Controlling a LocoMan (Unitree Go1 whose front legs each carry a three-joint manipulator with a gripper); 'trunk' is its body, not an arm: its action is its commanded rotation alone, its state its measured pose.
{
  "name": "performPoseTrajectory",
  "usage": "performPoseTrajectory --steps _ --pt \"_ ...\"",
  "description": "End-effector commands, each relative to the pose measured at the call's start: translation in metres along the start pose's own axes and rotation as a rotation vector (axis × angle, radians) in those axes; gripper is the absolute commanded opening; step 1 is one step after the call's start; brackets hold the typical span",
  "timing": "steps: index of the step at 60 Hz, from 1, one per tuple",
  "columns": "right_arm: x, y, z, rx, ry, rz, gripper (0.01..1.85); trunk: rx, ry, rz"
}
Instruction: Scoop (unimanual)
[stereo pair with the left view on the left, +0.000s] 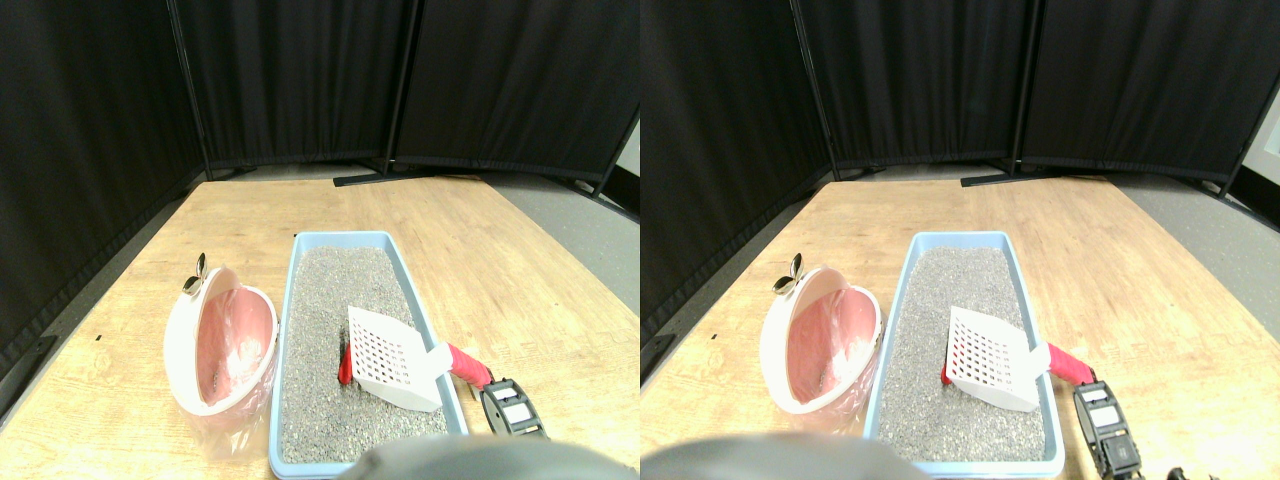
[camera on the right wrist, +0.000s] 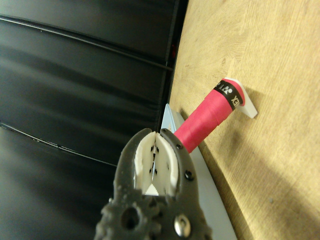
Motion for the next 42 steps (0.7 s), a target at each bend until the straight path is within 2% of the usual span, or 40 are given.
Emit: performPoseTrajectory --steps 1,20,32,42 --pt "0.0005 -0.0008 0.0068 -0.009 -0.037 -0.008 0.46 -0.003 -0.002 0.007" --pt "-0.0059 0.0025 0.0068 0.023 -0.083 0.024 0.45 -0.004 -0.001 -0.002" --pt "-0.0057 -0.0009 0.0052 0.150 -0.195 0.075 0.63 -0.002 0.002 -0.006" --pt "-0.0011 -0.0032 0.0006 0.228 -0.177 0.077 0.75 -0.004 0.003 -0.010"
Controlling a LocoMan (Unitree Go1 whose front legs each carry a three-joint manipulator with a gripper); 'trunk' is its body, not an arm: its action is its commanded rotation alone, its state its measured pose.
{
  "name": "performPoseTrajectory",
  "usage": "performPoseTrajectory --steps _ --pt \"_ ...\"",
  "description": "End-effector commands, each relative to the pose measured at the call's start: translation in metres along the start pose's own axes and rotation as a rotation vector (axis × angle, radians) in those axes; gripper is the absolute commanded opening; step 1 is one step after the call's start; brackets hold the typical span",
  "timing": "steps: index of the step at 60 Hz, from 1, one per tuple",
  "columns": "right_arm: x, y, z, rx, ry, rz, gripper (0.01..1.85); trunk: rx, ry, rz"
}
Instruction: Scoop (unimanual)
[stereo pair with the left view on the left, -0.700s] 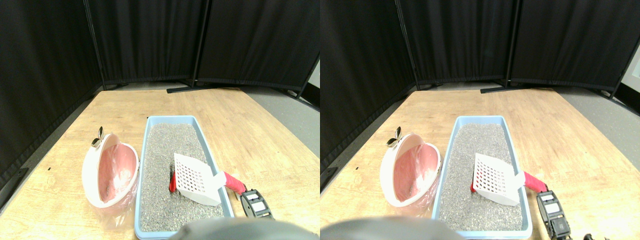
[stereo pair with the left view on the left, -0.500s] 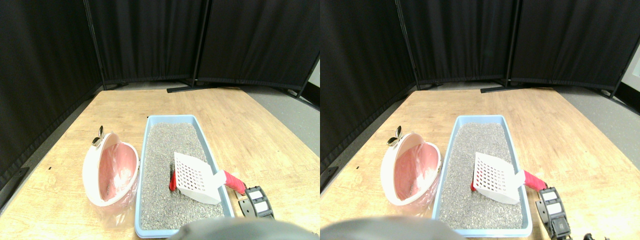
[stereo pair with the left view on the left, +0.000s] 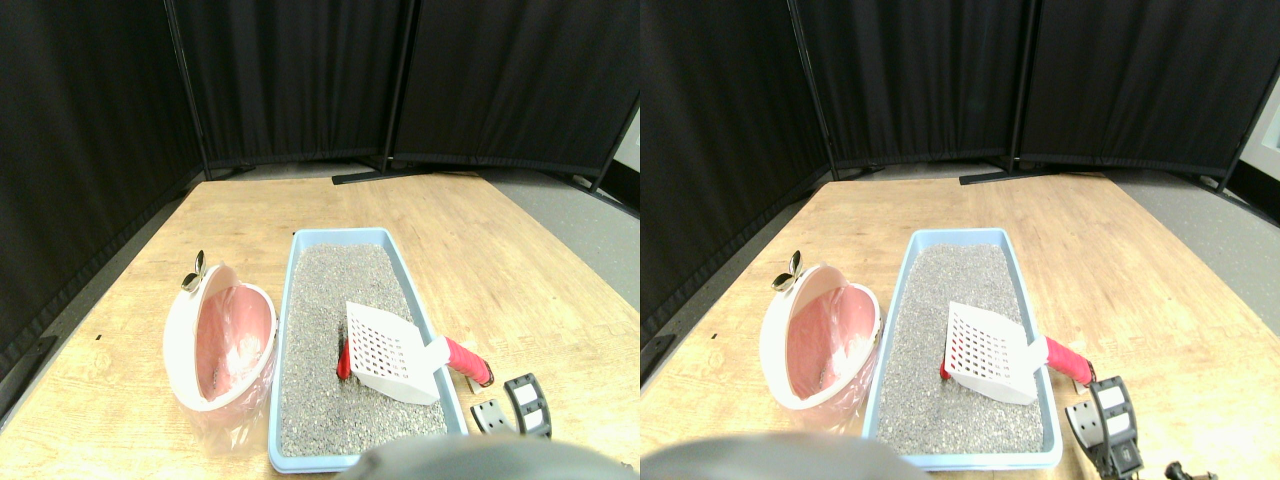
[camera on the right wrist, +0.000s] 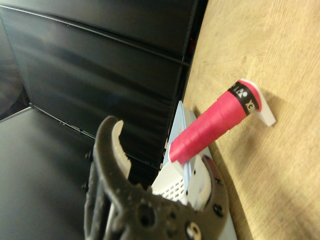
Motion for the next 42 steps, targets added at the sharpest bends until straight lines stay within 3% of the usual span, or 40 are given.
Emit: performPoseTrajectory --steps 1,24,33,42 --pt "0.002 -0.001 0.003 -0.020 -0.034 0.014 0.75 -0.013 0.002 -0.002" --pt "0.018 -0.007 -0.024 0.078 -0.001 0.014 0.72 -0.026 0.012 0.008" --pt "0.026 -0.008 -0.033 0.126 0.044 -0.056 0.75 -0.029 0.018 0.007" --pt "0.030 -0.010 -0.037 0.160 0.044 -0.068 0.76 -0.026 0.022 0.004"
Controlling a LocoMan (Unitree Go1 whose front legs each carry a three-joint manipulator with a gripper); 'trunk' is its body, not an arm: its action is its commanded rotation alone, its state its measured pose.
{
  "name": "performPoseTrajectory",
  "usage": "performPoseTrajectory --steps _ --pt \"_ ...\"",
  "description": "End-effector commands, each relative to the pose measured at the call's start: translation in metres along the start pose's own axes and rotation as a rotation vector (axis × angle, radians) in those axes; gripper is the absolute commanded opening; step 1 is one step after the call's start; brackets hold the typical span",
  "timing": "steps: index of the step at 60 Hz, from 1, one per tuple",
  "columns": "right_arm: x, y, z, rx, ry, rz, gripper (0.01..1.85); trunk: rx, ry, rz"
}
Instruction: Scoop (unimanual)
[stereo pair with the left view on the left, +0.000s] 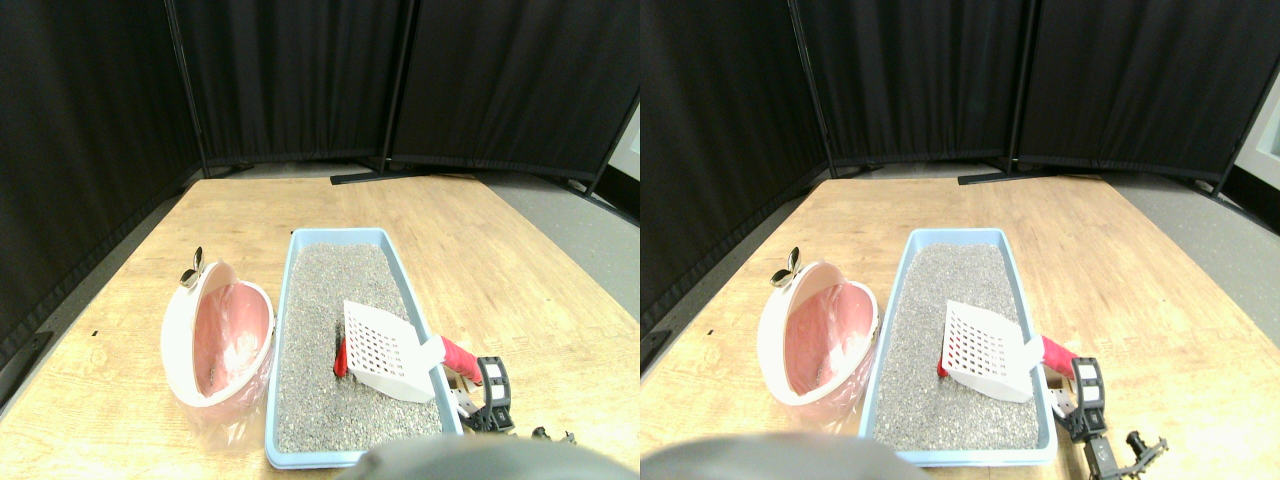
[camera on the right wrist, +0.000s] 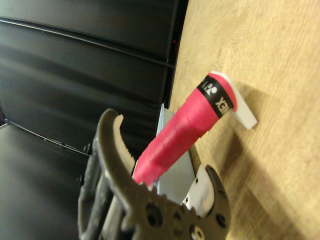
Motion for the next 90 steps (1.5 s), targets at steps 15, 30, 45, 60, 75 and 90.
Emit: performPoseTrajectory --steps 15,30,45,60,75,90 --pt "0.014 -0.006 0.000 0.095 -0.019 -0.034 0.78 -0.002 0.025 -0.003" --pt "0.025 -0.004 0.004 0.097 0.011 -0.058 0.81 0.001 0.026 -0.013" --pt "0.032 -0.003 0.007 0.093 0.022 -0.086 0.82 -0.007 0.027 -0.010" --pt "0.041 -0.004 0.000 0.093 0.026 -0.090 0.81 -0.002 0.036 -0.020" --pt "0.048 -0.009 -0.004 0.096 0.059 -0.137 0.86 0.001 0.044 -0.027" --pt "0.052 -0.014 -0.008 0.104 0.077 -0.170 0.81 0.001 0.056 -0.026"
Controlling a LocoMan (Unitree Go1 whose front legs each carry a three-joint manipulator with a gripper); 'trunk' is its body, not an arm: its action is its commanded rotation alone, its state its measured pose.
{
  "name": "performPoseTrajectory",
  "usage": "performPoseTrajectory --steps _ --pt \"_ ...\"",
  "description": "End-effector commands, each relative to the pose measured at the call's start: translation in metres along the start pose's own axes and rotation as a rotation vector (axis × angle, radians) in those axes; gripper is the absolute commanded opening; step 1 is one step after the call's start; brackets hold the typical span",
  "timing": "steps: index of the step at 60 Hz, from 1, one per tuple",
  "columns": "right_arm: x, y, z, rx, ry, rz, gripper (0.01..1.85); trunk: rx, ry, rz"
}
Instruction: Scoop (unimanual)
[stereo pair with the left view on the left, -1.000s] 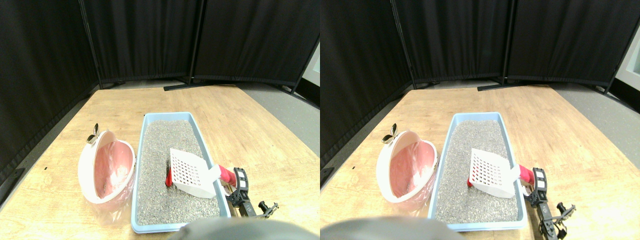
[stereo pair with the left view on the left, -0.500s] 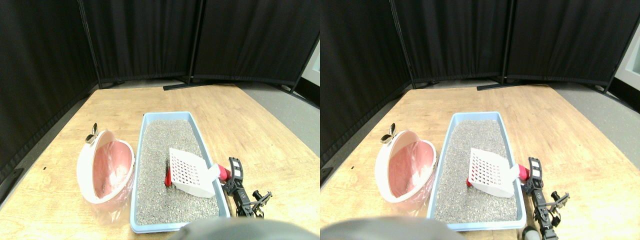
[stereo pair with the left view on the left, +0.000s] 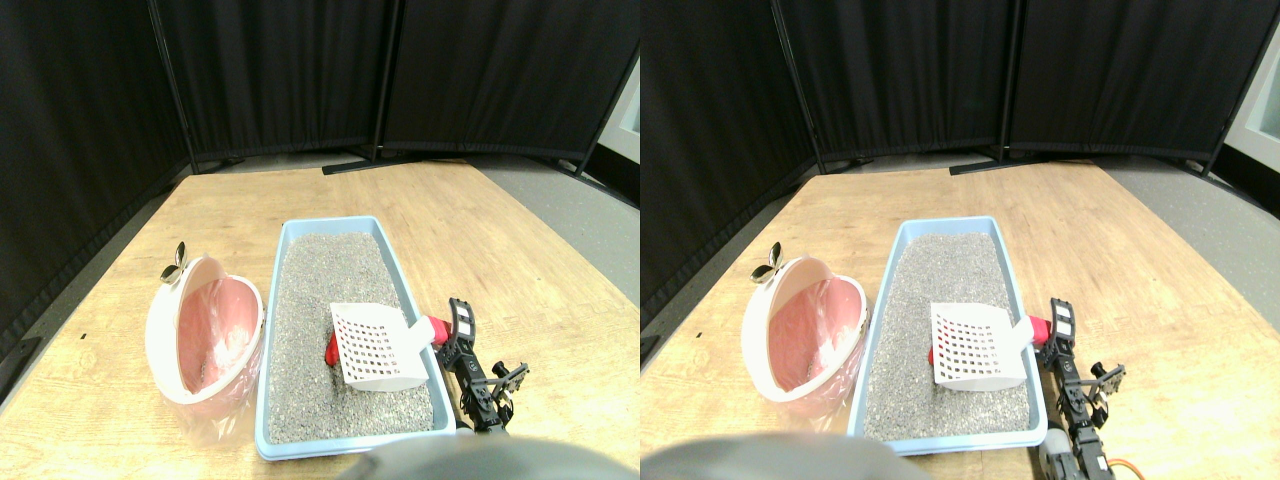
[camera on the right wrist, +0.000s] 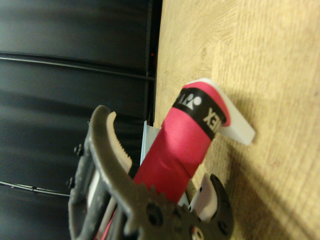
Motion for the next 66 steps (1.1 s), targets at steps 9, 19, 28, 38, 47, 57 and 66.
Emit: performPoseTrajectory --steps 9,19,28,38,47,57,66 --pt "0.007 0.000 0.006 -0.036 -0.054 0.041 0.06 -0.022 0.030 0.010" --pt "0.003 -0.001 0.012 -0.043 -0.071 0.060 0.06 -0.026 0.027 0.015" --pt "0.001 -0.001 0.018 -0.077 -0.078 0.098 0.06 -0.030 0.023 0.019" --pt "-0.007 0.001 0.037 -0.116 -0.109 0.185 0.06 -0.037 0.021 0.026" --pt "-0.016 0.009 0.058 -0.186 -0.159 0.227 0.06 -0.046 0.017 0.031" --pt "-0.018 0.017 0.085 -0.243 -0.198 0.306 0.06 -0.067 0.012 0.047" --pt "-0.017 0.027 0.108 -0.356 -0.220 0.333 0.06 -0.092 0.009 0.065"
